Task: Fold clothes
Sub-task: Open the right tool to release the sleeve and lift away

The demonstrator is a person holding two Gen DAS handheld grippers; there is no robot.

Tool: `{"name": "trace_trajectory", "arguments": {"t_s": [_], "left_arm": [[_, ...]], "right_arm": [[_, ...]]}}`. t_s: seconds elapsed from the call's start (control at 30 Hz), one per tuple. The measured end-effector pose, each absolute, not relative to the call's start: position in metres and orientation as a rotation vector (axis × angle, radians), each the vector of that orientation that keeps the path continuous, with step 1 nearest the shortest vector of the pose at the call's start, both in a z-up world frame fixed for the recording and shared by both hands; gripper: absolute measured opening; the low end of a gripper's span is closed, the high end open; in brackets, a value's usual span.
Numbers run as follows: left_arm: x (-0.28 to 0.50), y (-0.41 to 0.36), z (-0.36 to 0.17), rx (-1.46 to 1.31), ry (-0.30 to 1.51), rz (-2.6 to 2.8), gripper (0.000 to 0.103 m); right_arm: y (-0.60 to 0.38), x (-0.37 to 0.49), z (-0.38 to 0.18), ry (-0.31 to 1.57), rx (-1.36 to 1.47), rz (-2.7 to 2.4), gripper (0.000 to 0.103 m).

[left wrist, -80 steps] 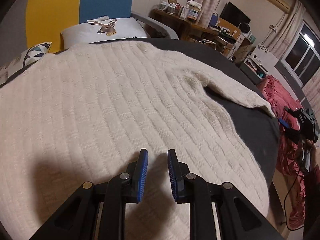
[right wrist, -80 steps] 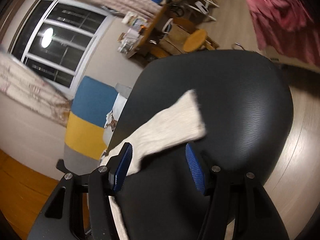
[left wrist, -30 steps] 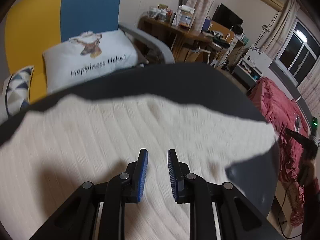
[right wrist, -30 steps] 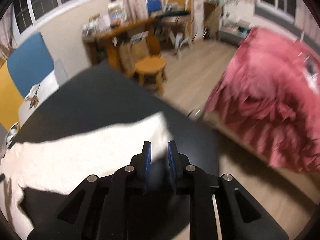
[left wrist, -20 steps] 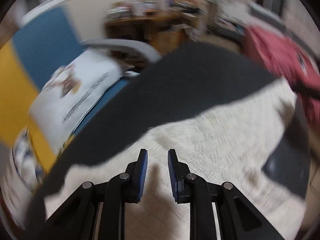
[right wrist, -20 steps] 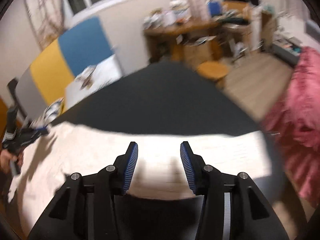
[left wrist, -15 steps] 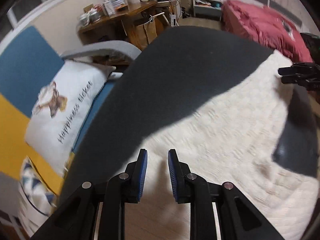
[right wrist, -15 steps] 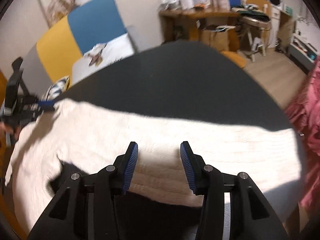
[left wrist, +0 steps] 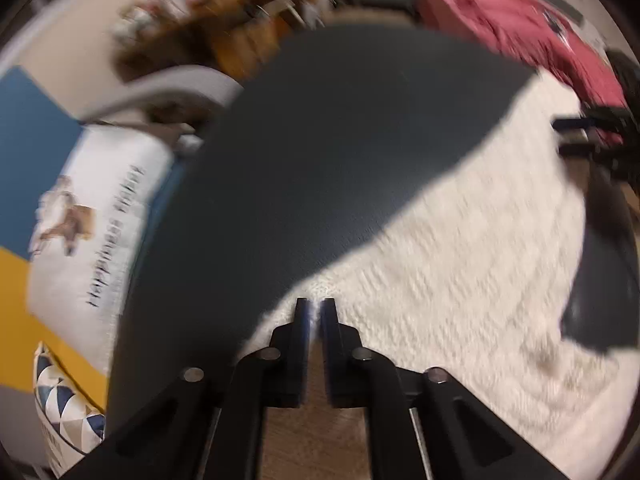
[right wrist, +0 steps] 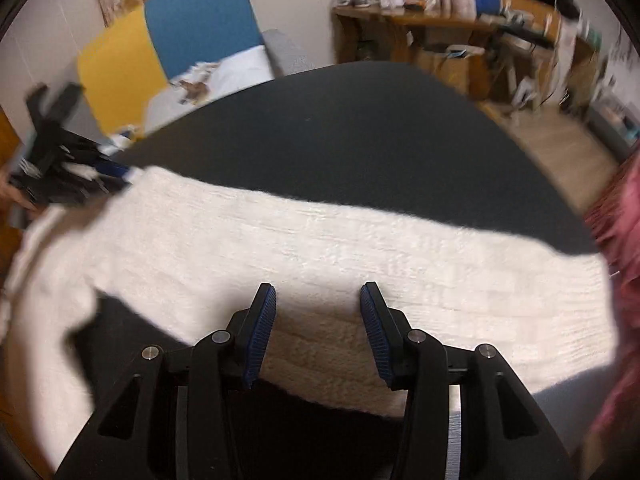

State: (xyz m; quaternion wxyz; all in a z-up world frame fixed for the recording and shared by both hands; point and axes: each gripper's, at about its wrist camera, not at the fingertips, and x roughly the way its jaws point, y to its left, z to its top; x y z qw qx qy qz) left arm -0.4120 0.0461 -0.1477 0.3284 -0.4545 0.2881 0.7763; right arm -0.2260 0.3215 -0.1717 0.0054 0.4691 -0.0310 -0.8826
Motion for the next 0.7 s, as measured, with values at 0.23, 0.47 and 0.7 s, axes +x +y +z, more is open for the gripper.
{"name": "trace_trajectory", "arguments": {"t_s": [0.23,0.47,0.7], "left_arm": [[-0.41,0.046,-0.164,-1.164,0.603,2.329,0.002],[-0.383,-0.013,-0.125,-1.133,0.198,2.32,0.011],[-0.366,-0.013,-0.14,-1.193,0.296,2.28,0.011]], "right_arm": [[0.321,-0.226,-0.177,0.014,1.516,-2.897,0.049],[0.309,-0.241,-0.155,-0.013,1.551,-2.875,0.049],[0.183,-0.293,-0.115,0.038,1.168,-2.511,0.049]]}}
